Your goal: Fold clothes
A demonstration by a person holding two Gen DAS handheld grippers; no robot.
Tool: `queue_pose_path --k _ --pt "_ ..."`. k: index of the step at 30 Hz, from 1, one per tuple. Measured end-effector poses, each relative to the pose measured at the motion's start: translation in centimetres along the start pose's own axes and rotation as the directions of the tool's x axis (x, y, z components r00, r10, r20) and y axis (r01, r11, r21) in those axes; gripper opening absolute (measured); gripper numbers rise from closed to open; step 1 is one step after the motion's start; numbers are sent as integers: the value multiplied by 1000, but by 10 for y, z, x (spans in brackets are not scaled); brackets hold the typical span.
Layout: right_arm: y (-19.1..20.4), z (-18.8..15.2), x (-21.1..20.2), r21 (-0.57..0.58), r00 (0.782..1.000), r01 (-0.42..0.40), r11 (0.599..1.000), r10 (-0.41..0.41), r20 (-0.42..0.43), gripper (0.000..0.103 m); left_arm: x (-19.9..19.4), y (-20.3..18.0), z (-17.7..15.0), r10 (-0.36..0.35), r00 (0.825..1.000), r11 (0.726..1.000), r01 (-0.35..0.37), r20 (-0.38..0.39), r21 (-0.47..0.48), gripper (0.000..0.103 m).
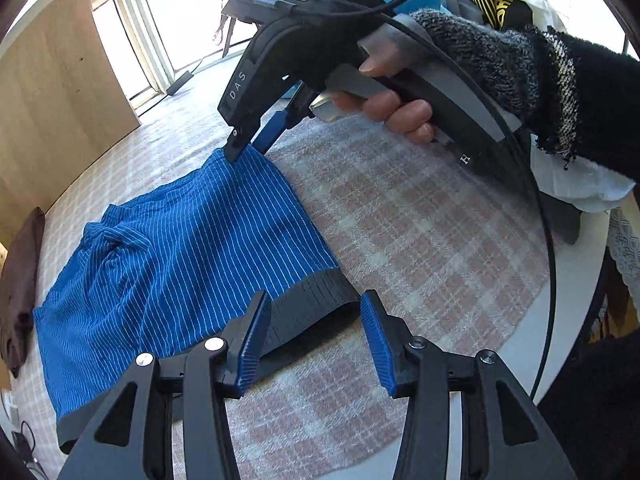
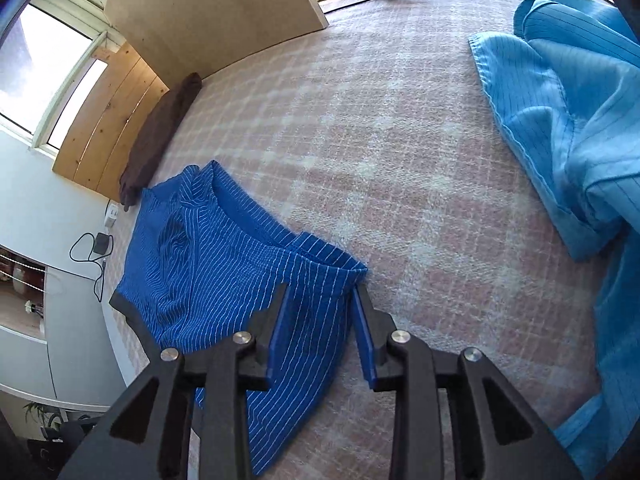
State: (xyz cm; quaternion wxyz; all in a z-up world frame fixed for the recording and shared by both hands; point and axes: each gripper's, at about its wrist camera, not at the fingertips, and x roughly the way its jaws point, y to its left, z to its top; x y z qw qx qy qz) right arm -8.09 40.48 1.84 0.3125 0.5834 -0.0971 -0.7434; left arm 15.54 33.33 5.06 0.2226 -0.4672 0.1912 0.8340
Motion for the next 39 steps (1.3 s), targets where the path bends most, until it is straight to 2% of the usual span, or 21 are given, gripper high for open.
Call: queue_pose_path --k 3,5,8,11,12,15,18,22,24,26,27,29,32,34,36,39 --pt "-7 3 0 17 999 -49 999 49 -5 30 18 -10 7 39 999 999 -38 -36 19 45" --pt "-11 4 1 29 997 -76 997 77 -6 30 29 -15 9 92 994 995 -90 -60 40 45" --pt "-12 5 1 30 995 -98 995 98 -4 30 29 -11 13 90 995 996 -90 -39 8 45" --pt "-15 5 1 31 993 -121 992 121 -3 31 32 2 14 20 999 997 -23 -45 -68 11" --pt "-16 5 1 37 992 -129 991 129 -3 32 28 7 14 -1 999 995 -2 -33 -96 8" --pt "-21 5 -1 66 991 -136 989 137 -5 32 13 26 13 -84 996 976 85 14 -198 7" --pt "-26 -1 -11 87 992 -125 988 124 23 46 -12 50 8 -141 986 930 163 90 -329 4" --pt "-25 -6 -9 95 986 -164 982 162 24 47 -29 62 5 -126 984 916 163 123 -367 4" --pt "-24 -6 -1 134 970 -243 961 243 13 47 -30 63 3 -124 985 917 159 118 -366 4" --pt "-23 -5 8 184 944 -326 927 330 9 27 -24 62 6 -126 986 919 156 105 -362 4" --pt "-23 -5 10 202 939 -340 918 343 21 3 -22 60 7 -135 985 917 164 104 -363 4" --pt "-25 -6 7 235 942 -334 913 329 60 2 -21 56 9 -151 982 914 183 114 -363 4" --pt "-27 -8 -10 266 934 -357 895 333 132 2 -26 49 10 -170 975 912 211 143 -352 4" --pt "-19 -5 -23 255 941 -330 909 297 160 2 -30 50 9 -188 968 903 237 167 -358 4" --pt "0 3 -30 206 949 -296 933 264 169 2 -38 63 3 -194 960 885 259 199 -386 4" --pt "42 17 -28 128 950 -285 950 262 171 2 -55 91 -14 -185 949 848 285 254 -447 4"
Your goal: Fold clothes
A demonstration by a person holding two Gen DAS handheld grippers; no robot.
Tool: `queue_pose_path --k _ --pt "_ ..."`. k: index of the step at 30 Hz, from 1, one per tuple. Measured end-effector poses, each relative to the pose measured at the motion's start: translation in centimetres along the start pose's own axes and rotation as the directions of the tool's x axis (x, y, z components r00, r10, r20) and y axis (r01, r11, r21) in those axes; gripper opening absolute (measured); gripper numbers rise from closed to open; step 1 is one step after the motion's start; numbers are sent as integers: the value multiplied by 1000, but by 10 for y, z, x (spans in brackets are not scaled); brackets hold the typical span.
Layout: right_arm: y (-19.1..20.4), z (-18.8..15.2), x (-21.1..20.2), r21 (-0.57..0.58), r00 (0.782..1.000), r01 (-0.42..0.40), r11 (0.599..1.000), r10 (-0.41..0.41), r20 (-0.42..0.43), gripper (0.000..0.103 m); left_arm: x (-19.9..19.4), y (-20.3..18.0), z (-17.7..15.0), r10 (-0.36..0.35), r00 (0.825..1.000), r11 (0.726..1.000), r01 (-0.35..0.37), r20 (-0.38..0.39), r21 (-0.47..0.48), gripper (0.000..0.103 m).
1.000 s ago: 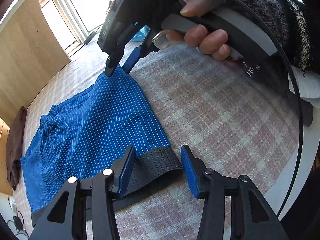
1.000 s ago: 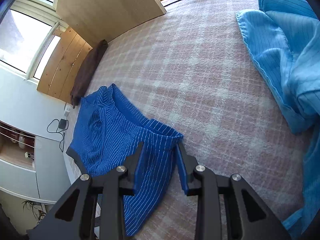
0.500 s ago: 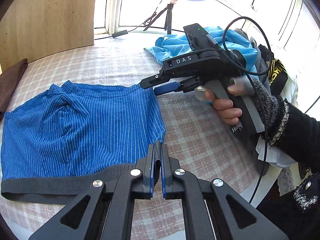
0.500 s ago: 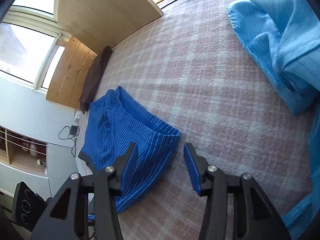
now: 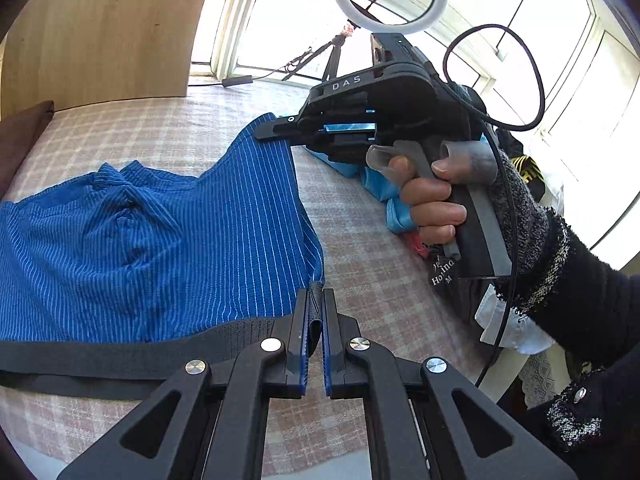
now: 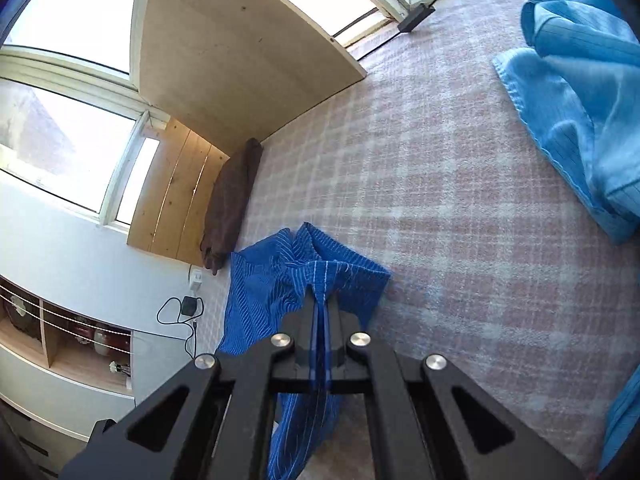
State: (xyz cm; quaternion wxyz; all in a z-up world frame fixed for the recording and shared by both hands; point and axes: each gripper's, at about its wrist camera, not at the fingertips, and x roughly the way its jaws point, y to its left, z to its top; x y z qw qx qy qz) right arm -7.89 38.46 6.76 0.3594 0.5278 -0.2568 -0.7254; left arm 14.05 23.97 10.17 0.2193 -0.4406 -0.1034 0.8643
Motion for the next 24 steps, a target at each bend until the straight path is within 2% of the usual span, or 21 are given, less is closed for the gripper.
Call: queue_pose_path --k 4,7,10,12,15,19,24 --pt "72 5 47 -153 1000 2 988 -5 -21 2 -53 58 -5 20 994 991 -6 108 -134 4" --pt "125 7 99 -233 998 -5 972 -8 -56 2 -89 111 -17 67 982 969 -22 177 -246 4" --pt "172 0 162 -314 994 28 949 -61 -94 2 -107 168 -36 111 976 930 -36 188 -365 4" --pt "193 -7 205 -352 986 58 934 -108 -124 2 -111 200 -49 147 975 910 -66 170 -409 4" --pt "211 -17 261 -399 969 117 909 -192 -153 2 -111 242 -71 133 981 885 -52 144 -462 4" --pt "217 -28 305 -431 946 195 881 -286 -156 2 -110 279 -84 105 987 861 -30 119 -508 4" --pt "206 -26 328 -392 920 281 876 -362 -148 2 -105 302 -80 70 994 871 -19 86 -491 4"
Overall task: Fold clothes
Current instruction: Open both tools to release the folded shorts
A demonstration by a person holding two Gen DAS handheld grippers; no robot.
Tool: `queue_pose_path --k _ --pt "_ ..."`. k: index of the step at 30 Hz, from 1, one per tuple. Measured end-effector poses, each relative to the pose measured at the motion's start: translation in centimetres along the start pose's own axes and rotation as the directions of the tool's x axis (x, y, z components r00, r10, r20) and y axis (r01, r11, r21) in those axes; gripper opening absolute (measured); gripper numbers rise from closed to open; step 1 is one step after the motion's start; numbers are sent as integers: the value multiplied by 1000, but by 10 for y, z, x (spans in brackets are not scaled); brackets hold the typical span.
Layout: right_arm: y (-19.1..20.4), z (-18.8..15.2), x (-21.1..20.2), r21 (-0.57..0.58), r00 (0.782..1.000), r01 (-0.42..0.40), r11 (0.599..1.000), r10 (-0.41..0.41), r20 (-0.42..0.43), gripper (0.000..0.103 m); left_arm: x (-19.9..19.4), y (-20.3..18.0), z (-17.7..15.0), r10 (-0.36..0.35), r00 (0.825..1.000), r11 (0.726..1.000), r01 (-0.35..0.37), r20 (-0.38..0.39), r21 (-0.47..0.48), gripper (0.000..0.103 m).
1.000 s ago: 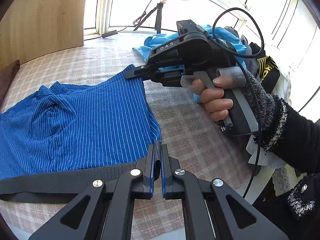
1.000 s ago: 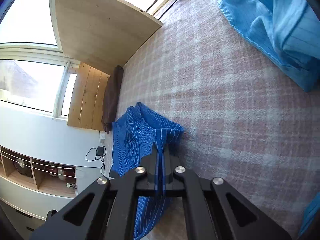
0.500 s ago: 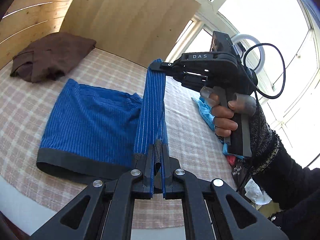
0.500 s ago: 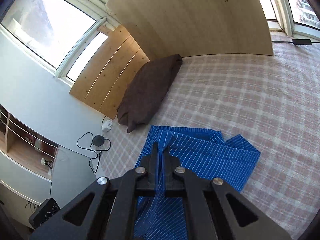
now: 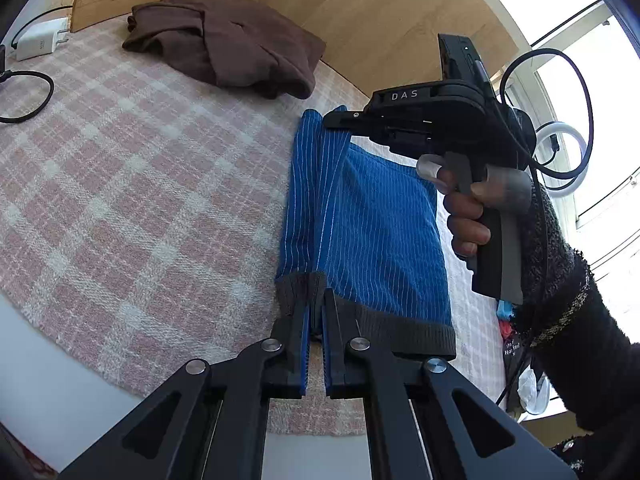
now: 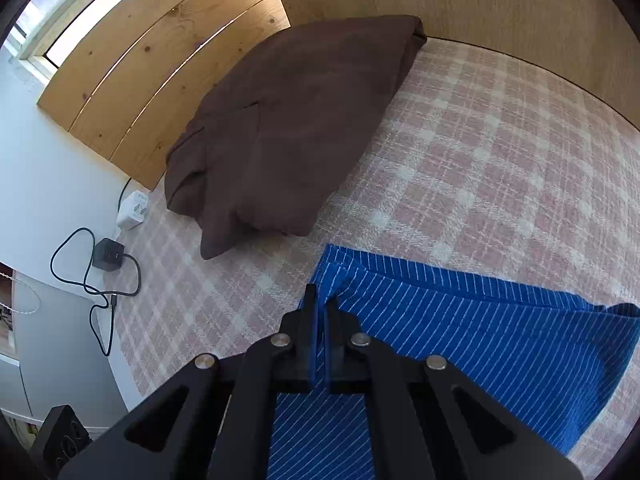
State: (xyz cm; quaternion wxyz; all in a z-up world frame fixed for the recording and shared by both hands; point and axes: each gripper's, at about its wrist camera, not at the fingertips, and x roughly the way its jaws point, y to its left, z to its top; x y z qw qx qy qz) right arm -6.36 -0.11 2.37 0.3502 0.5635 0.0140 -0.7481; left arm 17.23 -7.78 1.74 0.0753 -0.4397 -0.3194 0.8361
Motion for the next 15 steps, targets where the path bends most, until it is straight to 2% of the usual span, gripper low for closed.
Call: queue_pose_path --k 3,5,7,9,11,13,14,15 --pt "-1 3 11 6 999 30 1000 -30 -13 2 8 1 7 24 999 999 -22 -40 37 5" --pt "0 5 13 0 999 13 1000 -13 -34 5 10 3 10 32 997 998 -28 -77 51 6" --pt "1 8 8 -6 998 -19 1000 19 -54 18 3 3 10 45 994 997 -38 -101 68 11" --pt "0 9 -16 -1 998 -55 999 54 -38 25 -8 3 11 75 992 994 -66 -102 85 21" --pt "-7 3 -55 1 995 -81 997 81 50 32 -23 3 17 88 993 993 -81 -79 90 23" --pt "-23 -11 -94 27 986 -64 998 59 157 56 -28 -2 35 77 995 991 -69 -60 116 23" --pt "-33 -20 -111 51 978 -41 998 30 208 59 -27 -6 45 72 996 988 -64 -53 141 29" --pt "-43 -30 -122 82 969 -12 997 -9 248 60 -27 -10 55 69 997 984 -60 -46 167 40"
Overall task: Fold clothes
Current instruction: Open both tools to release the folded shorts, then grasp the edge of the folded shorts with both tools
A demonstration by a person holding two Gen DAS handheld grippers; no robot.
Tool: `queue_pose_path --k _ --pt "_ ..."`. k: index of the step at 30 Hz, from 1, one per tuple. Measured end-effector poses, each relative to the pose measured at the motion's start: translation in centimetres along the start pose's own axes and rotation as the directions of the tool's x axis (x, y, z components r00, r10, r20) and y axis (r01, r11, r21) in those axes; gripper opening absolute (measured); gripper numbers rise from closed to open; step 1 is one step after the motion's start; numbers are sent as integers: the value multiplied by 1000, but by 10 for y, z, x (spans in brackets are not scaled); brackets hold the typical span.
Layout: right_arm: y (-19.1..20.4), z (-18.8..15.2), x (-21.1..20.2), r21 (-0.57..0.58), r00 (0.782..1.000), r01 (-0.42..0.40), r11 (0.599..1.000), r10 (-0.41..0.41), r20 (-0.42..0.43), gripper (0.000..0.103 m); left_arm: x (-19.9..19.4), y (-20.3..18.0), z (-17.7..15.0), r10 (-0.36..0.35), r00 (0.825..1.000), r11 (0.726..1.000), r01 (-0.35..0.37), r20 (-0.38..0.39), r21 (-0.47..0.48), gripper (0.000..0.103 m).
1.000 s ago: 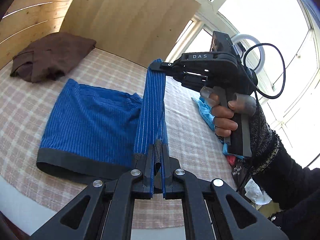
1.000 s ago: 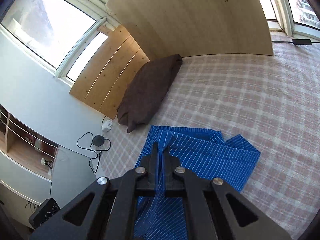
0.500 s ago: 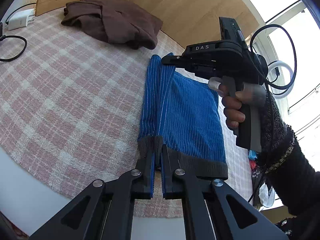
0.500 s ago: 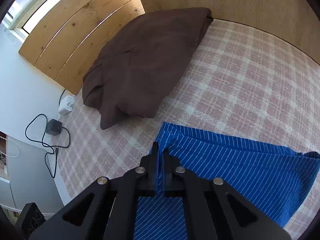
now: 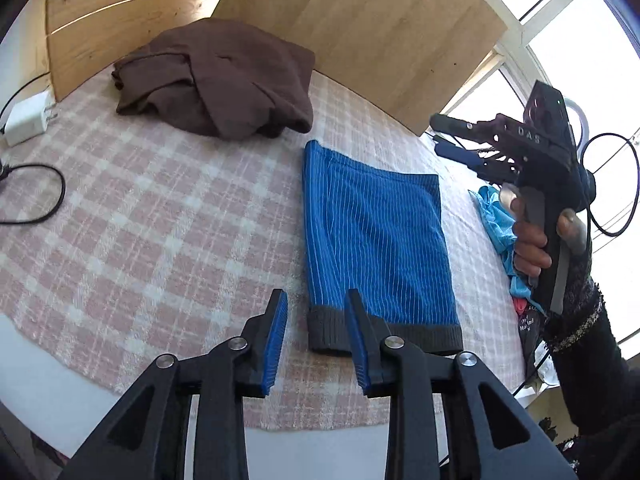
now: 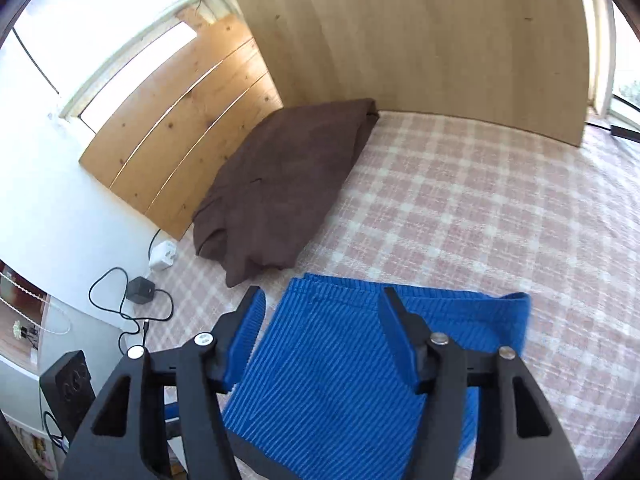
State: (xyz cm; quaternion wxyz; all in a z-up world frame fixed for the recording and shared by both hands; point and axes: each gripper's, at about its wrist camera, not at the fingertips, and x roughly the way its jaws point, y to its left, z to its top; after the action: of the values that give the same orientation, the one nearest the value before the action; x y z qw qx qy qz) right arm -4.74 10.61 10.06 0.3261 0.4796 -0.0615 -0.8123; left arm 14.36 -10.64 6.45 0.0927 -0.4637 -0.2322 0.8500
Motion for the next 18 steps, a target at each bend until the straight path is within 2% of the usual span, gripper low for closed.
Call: queue_pose_path --k 2,4,9,11,12,14,16,18 --pt "-29 -14 -15 63 998 60 996 -61 28 60 11 -6 24 41 999 997 -41 6 68 45" --pt "-60 -21 -16 139 995 100 985 -99 -10 60 31 -15 48 48 999 990 -48 -2 130 45" --pt "-95 -36 11 200 990 133 971 -120 -76 60 93 -22 84 135 989 966 -116 -64 233 45" --pt "-99 -35 22 185 988 139 973 -123 -95 60 109 -20 89 150 985 962 -127 -80 244 45" --pt "-98 -35 25 142 985 160 977 -148 -94 58 118 -20 91 164 983 958 -138 -85 252 45" --pt "-97 -36 27 59 971 220 974 -213 -112 43 129 -19 93 203 976 949 -176 -80 263 46" --pt "-99 -36 22 35 972 205 978 -199 -124 41 131 -24 94 199 977 947 -172 -72 273 46" --pt "-104 -34 15 54 984 156 986 -150 -95 41 134 -27 96 191 979 949 -164 -77 271 46"
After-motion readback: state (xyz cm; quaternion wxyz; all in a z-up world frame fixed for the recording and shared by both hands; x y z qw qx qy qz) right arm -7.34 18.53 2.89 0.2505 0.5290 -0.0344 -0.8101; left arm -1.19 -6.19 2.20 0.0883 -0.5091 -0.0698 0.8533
